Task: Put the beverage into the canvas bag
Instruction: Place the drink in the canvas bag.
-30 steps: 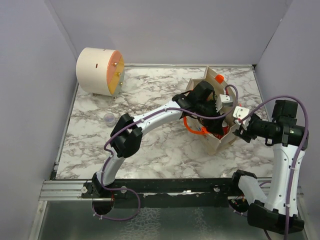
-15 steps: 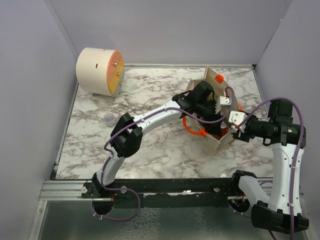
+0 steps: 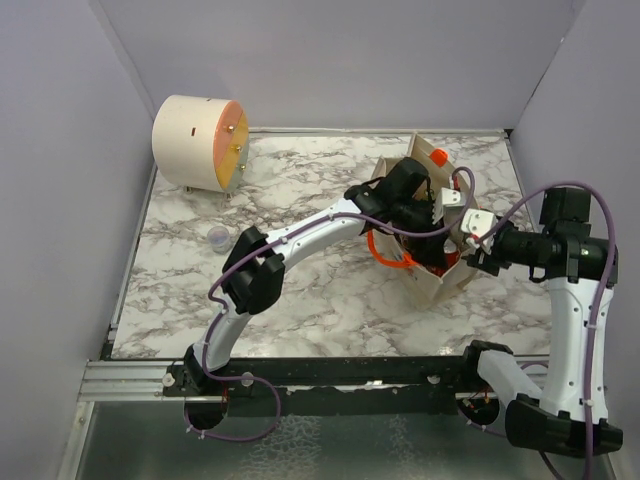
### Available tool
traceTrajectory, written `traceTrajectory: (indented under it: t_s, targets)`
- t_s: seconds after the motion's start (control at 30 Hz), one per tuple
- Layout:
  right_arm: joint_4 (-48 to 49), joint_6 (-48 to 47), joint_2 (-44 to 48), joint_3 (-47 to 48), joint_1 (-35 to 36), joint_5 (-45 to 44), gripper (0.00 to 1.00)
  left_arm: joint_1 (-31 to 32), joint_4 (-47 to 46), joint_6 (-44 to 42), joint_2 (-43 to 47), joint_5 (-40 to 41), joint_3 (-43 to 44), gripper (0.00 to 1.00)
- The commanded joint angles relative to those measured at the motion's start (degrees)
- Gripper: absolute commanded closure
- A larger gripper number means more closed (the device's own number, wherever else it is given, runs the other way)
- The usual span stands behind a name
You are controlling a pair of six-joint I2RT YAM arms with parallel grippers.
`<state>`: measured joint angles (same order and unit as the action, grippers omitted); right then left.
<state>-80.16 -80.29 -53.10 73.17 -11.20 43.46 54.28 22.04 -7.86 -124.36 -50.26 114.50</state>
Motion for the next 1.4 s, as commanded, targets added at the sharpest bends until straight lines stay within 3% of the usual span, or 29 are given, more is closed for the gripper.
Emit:
traceTrajectory:
  t_s: [0.0, 0.3, 0.57, 0.77, 1.0, 1.37]
  targets:
    - [0.11, 8.35, -1.37, 3.6, 0.22, 3.95, 0.44, -0.55, -2.54, -0.52, 3.41, -4.11, 4.26, 1.0]
    - [3.7, 20.03, -0.44, 6.47, 0.22, 7.09, 0.42, -4.89, -4.76, -1.66, 8.93, -0.95, 5.06, 1.0]
    - [9.76, 31.64, -2.76, 7.95, 0.21, 8.95, 0.41, -6.44, -6.01, -6.69, 10.19, 18.86, 6.74, 1.0]
    - [16.55, 39.62, -5.29, 8.33, 0.22, 7.96, 0.41, -6.45, 0.46, -10.65, 6.6, 31.82, 14.84, 1.0]
    - [22.91, 43.72, -7.52, 4.37, 0.19, 8.22, 0.41, -6.6, -1.59, -13.28, 8.87, 30.22, 12.38, 1.0]
    - [33.14, 52.04, -13.73, 3.3, 0.17, 8.81, 0.41, -6.77, 0.11, -13.11, 5.89, 43.36, 12.95, 1.0]
